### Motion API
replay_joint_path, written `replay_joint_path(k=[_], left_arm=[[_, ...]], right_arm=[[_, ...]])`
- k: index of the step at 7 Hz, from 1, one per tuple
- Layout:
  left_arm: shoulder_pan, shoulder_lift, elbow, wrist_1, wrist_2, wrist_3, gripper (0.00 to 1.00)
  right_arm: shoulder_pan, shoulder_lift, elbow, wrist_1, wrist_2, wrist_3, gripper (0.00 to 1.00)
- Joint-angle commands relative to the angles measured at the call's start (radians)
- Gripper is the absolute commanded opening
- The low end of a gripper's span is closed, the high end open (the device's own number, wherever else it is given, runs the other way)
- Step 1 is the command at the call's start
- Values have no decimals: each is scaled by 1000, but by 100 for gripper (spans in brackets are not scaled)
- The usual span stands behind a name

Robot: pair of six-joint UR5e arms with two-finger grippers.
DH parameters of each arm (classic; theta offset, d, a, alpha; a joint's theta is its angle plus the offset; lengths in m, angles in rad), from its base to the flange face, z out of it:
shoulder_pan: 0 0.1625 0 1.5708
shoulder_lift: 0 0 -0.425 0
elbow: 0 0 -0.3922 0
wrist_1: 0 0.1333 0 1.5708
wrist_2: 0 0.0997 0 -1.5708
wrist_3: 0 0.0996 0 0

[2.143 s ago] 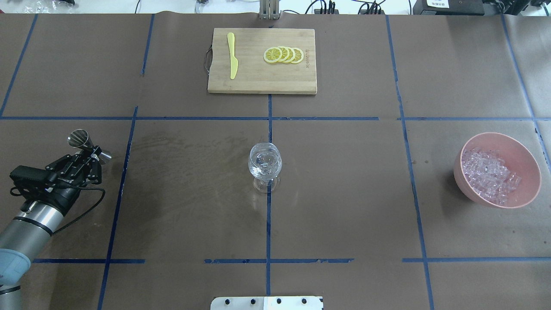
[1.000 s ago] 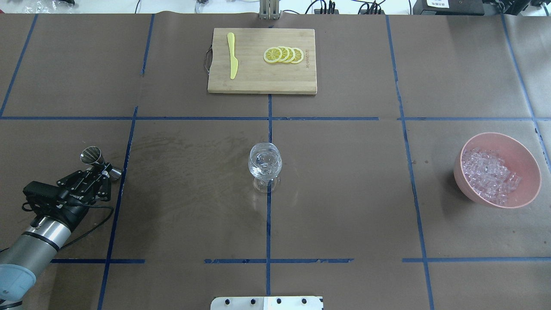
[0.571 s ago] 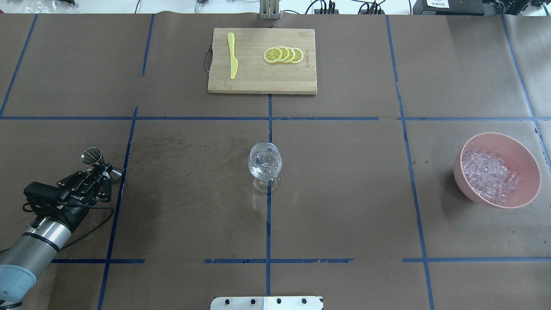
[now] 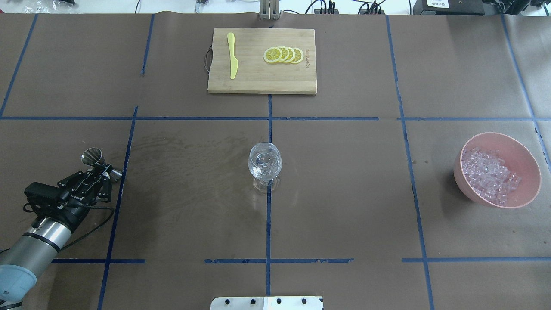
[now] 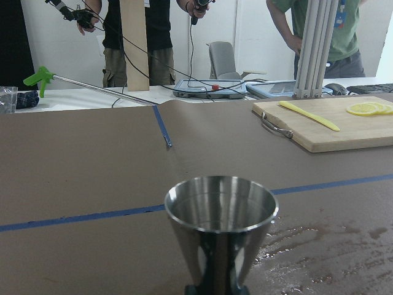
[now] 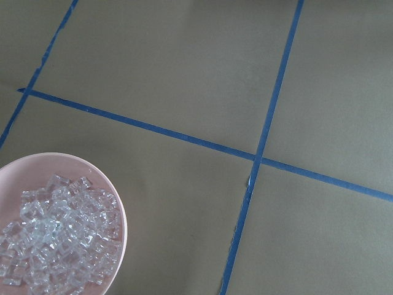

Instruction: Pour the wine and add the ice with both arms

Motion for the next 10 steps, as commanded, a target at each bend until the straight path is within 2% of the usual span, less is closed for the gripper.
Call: replay_joint_path(k=[1, 2, 3, 4, 6, 8, 10], left_arm=[[1, 1, 1, 0, 0, -1, 33], [1, 0, 1, 0, 6, -1, 49], [5, 0, 10, 0, 24, -3, 71], [6, -2, 11, -2, 26, -3, 100], [4, 0, -11, -3, 32, -1, 100], [2, 0, -55, -5, 96, 16, 100], [-1, 1, -81, -97, 106, 133, 100]], right_arm=[[0, -1, 1, -1, 0, 0, 100], [0, -1, 1, 0, 0, 0, 100], [0, 1, 1, -1, 0, 0, 100], [0, 1, 1, 0, 0, 0, 100], [0, 1, 1, 0, 0, 2, 100], [0, 1, 1, -1, 0, 3, 100], [0, 1, 1, -1, 0, 3, 100]])
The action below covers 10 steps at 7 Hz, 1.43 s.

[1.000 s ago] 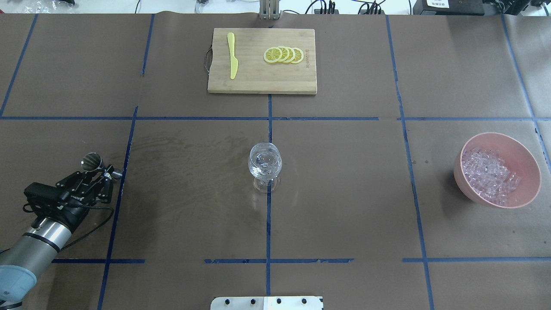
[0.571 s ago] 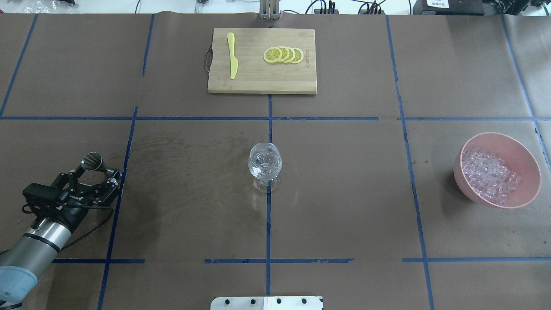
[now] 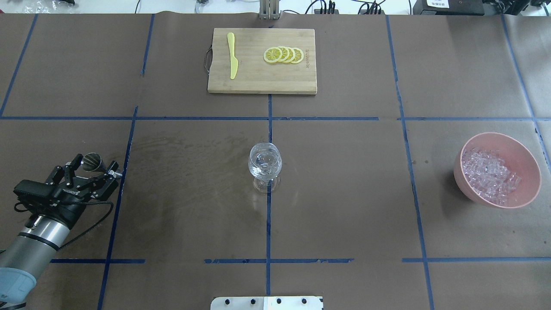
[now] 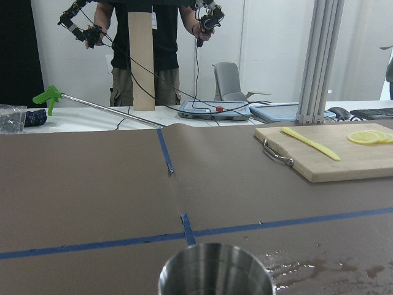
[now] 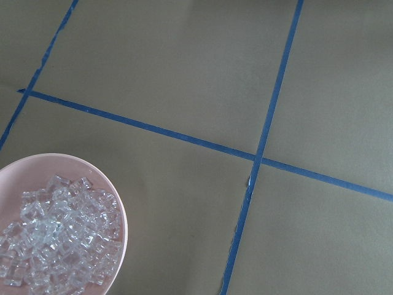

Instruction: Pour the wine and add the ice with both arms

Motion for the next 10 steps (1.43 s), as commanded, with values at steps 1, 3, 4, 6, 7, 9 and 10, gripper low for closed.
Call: replay_joint_path(k=[1, 3, 4, 6, 7, 9, 10], left_arm=[[-15, 2, -18, -134, 4, 165, 100], [-176, 1, -21, -175, -157, 266, 100], [-309, 1, -19, -159, -323, 301, 100], [-579, -48, -21, 79, -692, 312, 100], [-682, -117, -21, 270, -820, 312, 100], [-916, -134, -21, 396, -1186, 311, 100], [-1039, -127, -19, 478, -1402, 311, 100]], right_arm=[[0, 0, 2, 0, 2, 0, 100], [0, 2, 2, 0, 0, 0, 100], [0, 2, 2, 0, 2, 0, 100], [0, 2, 2, 0, 2, 0, 100], [0, 3, 0, 0, 2, -1, 100], [0, 2, 0, 0, 2, 0, 100], [0, 2, 0, 0, 0, 3, 100]])
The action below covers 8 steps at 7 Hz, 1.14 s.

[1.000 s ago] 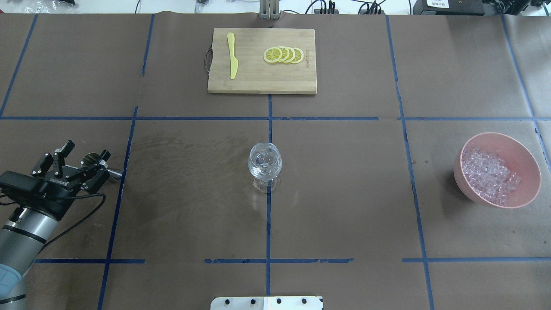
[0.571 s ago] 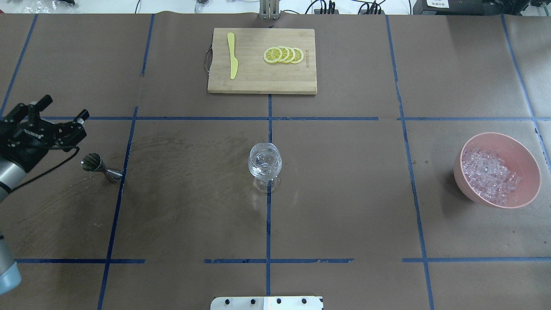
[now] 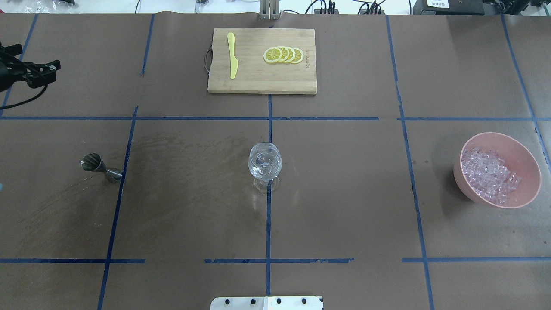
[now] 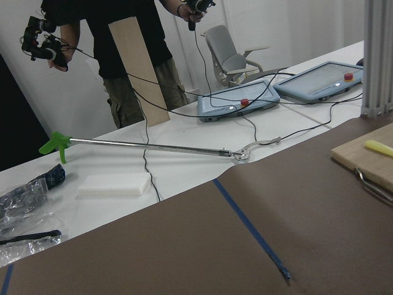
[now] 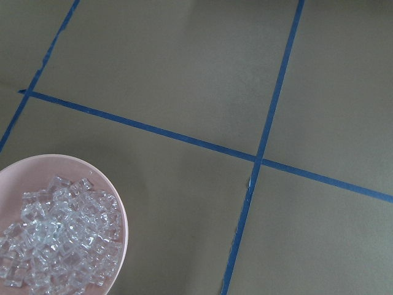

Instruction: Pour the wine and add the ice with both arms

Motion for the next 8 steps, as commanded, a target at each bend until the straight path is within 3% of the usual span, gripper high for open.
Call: replay_joint_path(k=[1, 2, 3, 4, 6, 8], left_arm=[[-253, -1, 1, 292, -382, 0, 100], [-301, -20, 0, 502, -420, 1, 100], [-350, -16, 0, 564, -425, 36, 100], [-390, 11, 6, 592, -425, 234, 100], [-427, 93, -2, 793, -489, 406, 100], [-445, 165, -3, 946, -657, 559, 100]], right_arm=[[0, 0, 0, -2, 2, 6, 100], [0, 0, 2, -2, 10, 12, 100], [0, 1, 3, -5, 13, 65, 100], [-24, 3, 10, -9, 11, 90, 100], [-188, 6, 61, -12, -71, 226, 100], [-380, 29, 111, -18, -184, 370, 100]])
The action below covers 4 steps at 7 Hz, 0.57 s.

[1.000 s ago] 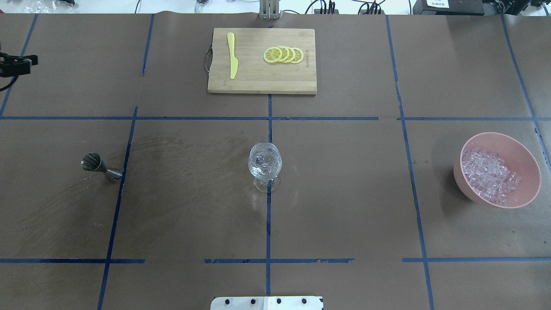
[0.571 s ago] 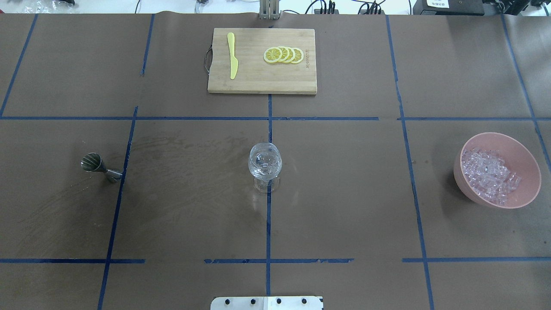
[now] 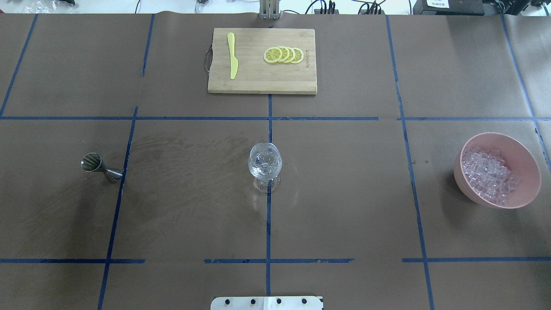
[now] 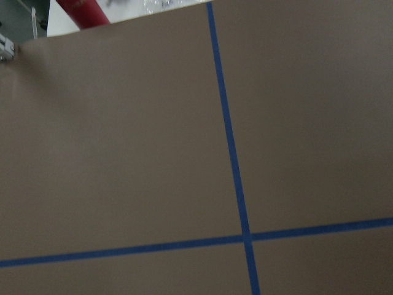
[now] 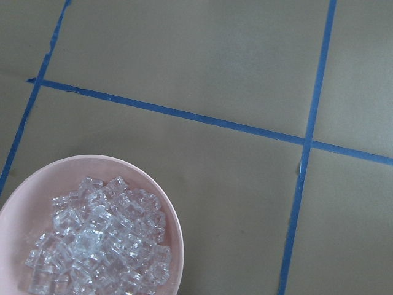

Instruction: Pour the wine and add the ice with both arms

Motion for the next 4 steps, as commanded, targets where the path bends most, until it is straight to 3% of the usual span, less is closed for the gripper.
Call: replay_joint_path(k=[1, 3, 4], left_arm=[[-20, 80, -28, 165, -200, 96, 100], [-31, 166, -159, 201, -211, 96, 100], [-42, 159, -184, 201, -209, 96, 100]], right_arm=[[-183, 40, 27, -4, -84, 151, 100], [-307, 57, 29, -10, -120, 312, 100], [-341, 46, 40, 2, -169, 384, 100]])
